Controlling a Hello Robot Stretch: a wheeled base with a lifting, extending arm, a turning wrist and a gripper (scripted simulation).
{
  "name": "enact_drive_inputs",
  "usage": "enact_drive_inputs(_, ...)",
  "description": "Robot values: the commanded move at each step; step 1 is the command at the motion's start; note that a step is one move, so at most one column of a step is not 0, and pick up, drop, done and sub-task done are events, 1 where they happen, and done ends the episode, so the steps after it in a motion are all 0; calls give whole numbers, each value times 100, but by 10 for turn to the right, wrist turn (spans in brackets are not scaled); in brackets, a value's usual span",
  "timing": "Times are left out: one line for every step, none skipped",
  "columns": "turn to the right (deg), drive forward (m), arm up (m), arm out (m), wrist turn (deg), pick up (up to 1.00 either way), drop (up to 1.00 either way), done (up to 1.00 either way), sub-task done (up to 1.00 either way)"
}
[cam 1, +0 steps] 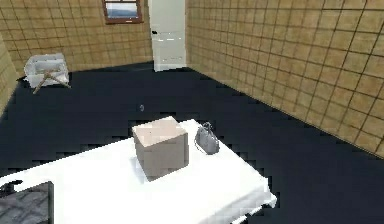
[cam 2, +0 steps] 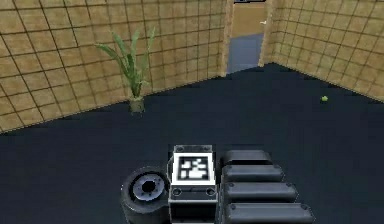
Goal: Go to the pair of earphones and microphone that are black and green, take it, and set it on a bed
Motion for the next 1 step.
enact_drive_inputs(30,0,0,0,0,0,0,0,0)
